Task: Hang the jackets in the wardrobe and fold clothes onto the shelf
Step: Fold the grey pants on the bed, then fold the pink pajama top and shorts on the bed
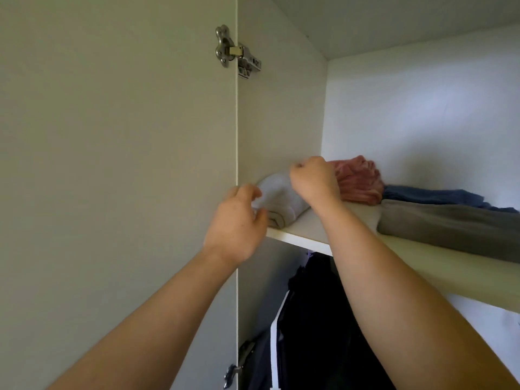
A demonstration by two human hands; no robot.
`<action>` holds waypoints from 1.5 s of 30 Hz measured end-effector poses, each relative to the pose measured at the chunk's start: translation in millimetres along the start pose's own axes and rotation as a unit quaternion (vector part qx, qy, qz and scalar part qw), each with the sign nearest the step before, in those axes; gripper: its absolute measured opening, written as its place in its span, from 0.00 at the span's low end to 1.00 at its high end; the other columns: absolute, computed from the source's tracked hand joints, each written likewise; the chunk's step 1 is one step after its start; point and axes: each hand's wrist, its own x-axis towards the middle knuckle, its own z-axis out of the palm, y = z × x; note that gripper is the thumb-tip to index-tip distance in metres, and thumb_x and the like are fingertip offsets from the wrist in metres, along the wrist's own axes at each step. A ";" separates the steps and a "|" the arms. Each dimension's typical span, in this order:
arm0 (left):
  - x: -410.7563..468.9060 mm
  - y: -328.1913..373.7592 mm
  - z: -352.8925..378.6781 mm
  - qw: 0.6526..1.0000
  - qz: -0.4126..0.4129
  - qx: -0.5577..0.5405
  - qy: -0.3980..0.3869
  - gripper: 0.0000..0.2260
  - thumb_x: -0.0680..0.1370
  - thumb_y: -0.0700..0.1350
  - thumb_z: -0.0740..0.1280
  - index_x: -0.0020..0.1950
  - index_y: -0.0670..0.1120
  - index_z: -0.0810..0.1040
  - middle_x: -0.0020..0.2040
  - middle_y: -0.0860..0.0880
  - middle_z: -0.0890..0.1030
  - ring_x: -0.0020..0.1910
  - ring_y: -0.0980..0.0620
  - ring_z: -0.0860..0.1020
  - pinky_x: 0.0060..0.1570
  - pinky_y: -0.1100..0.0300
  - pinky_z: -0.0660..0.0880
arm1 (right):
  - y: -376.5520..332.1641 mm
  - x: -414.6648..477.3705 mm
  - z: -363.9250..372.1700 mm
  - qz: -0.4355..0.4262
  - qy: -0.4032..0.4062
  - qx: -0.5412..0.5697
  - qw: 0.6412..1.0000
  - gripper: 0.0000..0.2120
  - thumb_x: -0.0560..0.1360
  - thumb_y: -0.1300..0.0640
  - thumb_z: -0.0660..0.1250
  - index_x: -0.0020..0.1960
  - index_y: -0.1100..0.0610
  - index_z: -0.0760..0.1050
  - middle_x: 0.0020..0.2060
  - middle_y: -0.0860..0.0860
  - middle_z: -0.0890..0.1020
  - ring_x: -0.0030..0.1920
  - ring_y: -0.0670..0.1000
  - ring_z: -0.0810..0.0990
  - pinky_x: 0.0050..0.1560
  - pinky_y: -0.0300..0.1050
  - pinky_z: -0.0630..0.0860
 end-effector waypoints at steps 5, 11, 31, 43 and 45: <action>-94.3 20.3 -56.6 0.994 -0.022 -0.009 0.103 0.07 0.79 0.44 0.68 0.54 0.53 0.74 0.48 0.58 0.79 0.36 0.55 0.78 0.37 0.71 0.70 | -18.0 -99.5 -25.4 -0.100 0.041 0.145 0.983 0.23 0.79 0.58 0.62 0.27 0.60 0.58 0.22 0.54 0.66 0.27 0.50 0.63 0.30 0.45 0.60; -233.1 21.3 -122.9 0.986 -0.076 0.030 0.148 0.03 0.79 0.46 0.68 0.46 0.53 0.76 0.35 0.55 0.77 0.28 0.54 0.73 0.30 0.68 0.67 | -50.3 -240.4 -30.7 -0.193 -0.099 0.305 0.927 0.22 0.77 0.53 0.64 0.32 0.57 0.56 0.28 0.56 0.58 0.29 0.47 0.56 0.30 0.51 0.58; -687.2 -33.1 -260.4 0.694 -0.647 0.211 0.235 0.09 0.83 0.52 0.62 0.43 0.54 0.73 0.31 0.55 0.77 0.31 0.57 0.74 0.33 0.59 0.70 | -195.4 -656.1 74.8 -0.438 -0.679 0.168 0.564 0.24 0.80 0.53 0.58 0.27 0.56 0.57 0.22 0.50 0.60 0.25 0.49 0.57 0.25 0.43 0.52; -992.1 -125.3 -302.6 0.465 -0.867 0.158 0.087 0.09 0.77 0.42 0.58 0.42 0.45 0.78 0.43 0.46 0.80 0.42 0.43 0.79 0.39 0.56 0.72 | -190.7 -940.7 171.6 -0.399 -0.829 -0.043 0.390 0.27 0.85 0.45 0.50 0.39 0.59 0.77 0.38 0.54 0.81 0.43 0.55 0.80 0.48 0.49 0.76; -1034.7 -140.8 -303.3 0.443 -0.881 0.156 0.048 0.12 0.76 0.42 0.58 0.53 0.46 0.80 0.54 0.43 0.80 0.51 0.41 0.80 0.49 0.53 0.76 | -177.5 -978.3 186.2 -0.393 -0.839 -0.072 0.371 0.26 0.85 0.46 0.49 0.44 0.61 0.78 0.46 0.57 0.82 0.51 0.58 0.80 0.58 0.51 0.75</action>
